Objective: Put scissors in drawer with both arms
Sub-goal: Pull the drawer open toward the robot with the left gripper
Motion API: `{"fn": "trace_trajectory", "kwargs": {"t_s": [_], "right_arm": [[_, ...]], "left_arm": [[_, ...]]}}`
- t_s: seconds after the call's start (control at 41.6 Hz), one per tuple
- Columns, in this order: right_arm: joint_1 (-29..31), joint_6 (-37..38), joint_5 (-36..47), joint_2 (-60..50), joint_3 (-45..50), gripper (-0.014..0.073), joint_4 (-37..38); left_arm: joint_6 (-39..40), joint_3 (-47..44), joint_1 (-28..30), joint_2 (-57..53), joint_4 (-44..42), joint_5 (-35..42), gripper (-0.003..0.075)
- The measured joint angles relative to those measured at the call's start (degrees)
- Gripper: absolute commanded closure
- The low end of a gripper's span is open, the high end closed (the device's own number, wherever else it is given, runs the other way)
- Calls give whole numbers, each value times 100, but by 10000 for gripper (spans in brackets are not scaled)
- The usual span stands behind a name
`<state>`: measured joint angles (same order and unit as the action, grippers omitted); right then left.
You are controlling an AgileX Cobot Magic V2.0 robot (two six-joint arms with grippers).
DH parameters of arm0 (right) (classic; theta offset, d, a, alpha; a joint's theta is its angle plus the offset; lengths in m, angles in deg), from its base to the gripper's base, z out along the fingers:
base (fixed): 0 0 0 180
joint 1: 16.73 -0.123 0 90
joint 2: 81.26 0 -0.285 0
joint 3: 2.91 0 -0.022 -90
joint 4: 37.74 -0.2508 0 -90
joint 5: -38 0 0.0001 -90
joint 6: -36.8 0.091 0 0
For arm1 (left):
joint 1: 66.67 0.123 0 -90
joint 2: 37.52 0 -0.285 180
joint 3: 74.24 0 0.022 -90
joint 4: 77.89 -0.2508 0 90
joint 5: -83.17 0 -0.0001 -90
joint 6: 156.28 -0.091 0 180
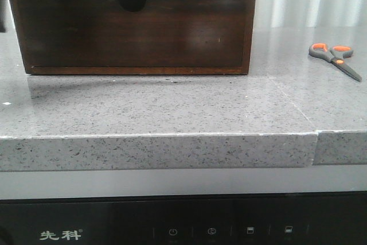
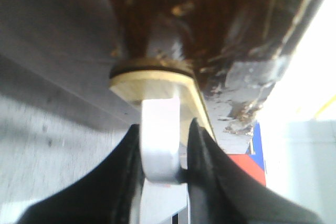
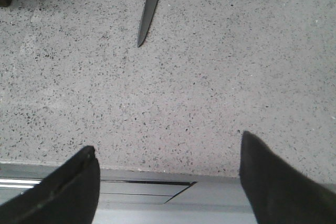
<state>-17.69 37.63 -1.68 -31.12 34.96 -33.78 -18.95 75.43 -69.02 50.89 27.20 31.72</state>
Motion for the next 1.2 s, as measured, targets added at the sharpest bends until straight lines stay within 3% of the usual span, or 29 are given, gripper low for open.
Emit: {"fn": "trace_trajectory", "kwargs": {"t_s": [0.265,0.481,0.577,0.794,0.89,1.203], "right_arm": [[0,0,-12,0,0,21,0],[0,0,-12,0,0,21,0],[0,0,-23,0,0,21,0],[0,0,-23,0,0,21,0],[0,0,-23,0,0,21,0],[0,0,-23,0,0,21,0]], "left_arm": [[-205,-1485,0,-1388,26,-143,741],[-243,-2162,0,-2168,26,-182,727],[-243,-2217,0,-2305,26,-182,638],[-629,-2230,0,-2369,-216,-150,251],[-697,-2230,0,-2383,-287,-150,149],[-743,-2230,0,-2614,-325,-161,134]]}}
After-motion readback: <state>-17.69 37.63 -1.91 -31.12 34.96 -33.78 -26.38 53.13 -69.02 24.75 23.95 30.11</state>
